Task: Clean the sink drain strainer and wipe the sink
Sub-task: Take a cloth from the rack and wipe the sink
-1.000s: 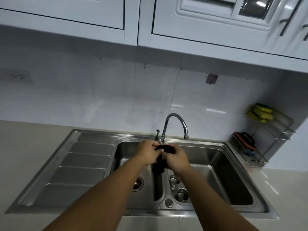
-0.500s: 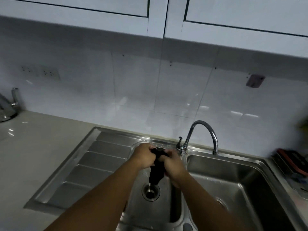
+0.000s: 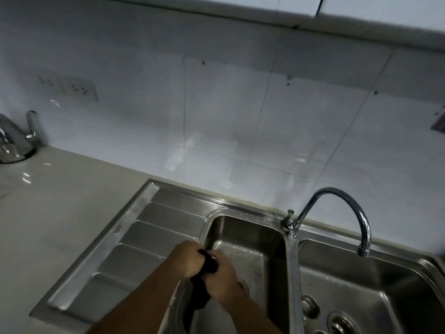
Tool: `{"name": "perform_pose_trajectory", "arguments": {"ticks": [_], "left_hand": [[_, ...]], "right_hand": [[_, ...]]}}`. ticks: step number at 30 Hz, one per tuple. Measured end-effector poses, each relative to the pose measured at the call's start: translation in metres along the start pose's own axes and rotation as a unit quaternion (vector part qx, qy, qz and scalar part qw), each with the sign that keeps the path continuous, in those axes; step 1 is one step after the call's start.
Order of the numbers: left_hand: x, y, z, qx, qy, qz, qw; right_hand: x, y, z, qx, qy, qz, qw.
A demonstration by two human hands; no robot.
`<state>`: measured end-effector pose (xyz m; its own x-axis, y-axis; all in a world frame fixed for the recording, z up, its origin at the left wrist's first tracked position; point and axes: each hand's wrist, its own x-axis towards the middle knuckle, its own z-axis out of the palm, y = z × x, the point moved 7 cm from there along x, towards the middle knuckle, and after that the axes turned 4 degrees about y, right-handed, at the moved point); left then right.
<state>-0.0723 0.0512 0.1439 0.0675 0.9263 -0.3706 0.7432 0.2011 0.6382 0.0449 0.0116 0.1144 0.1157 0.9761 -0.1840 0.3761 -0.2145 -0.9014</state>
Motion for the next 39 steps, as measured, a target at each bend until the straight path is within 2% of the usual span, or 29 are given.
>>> {"name": "perform_pose_trajectory", "arguments": {"ticks": [6, 13, 22, 25, 31, 36, 39], "left_hand": [[0.034, -0.011, -0.011, 0.017, -0.007, 0.037, 0.999], [0.076, -0.001, -0.024, 0.018, 0.014, 0.083, 0.996], [0.112, -0.032, 0.012, 0.113, -0.023, 0.110, 0.987], [0.124, -0.035, 0.017, 0.183, 0.005, 0.132, 0.974], [0.141, -0.040, 0.025, 0.210, 0.034, 0.180, 0.960], [0.142, -0.042, 0.035, 0.270, 0.075, 0.221, 0.934], [0.140, -0.048, 0.039, 0.261, 0.096, 0.228, 0.933]], "right_hand": [[0.035, -0.008, 0.007, -0.019, 0.058, -0.018, 0.998], [0.099, -0.029, 0.004, -0.113, 0.085, -0.024, 0.990], [0.126, 0.015, 0.044, -0.218, 0.082, -0.021, 0.972], [0.136, 0.020, 0.052, -0.246, 0.064, -0.046, 0.966], [0.180, 0.003, 0.042, -0.323, 0.085, -0.127, 0.934], [0.202, 0.006, 0.030, -0.372, 0.092, -0.129, 0.915], [0.213, 0.020, 0.024, -0.421, 0.078, -0.073, 0.901]]}}
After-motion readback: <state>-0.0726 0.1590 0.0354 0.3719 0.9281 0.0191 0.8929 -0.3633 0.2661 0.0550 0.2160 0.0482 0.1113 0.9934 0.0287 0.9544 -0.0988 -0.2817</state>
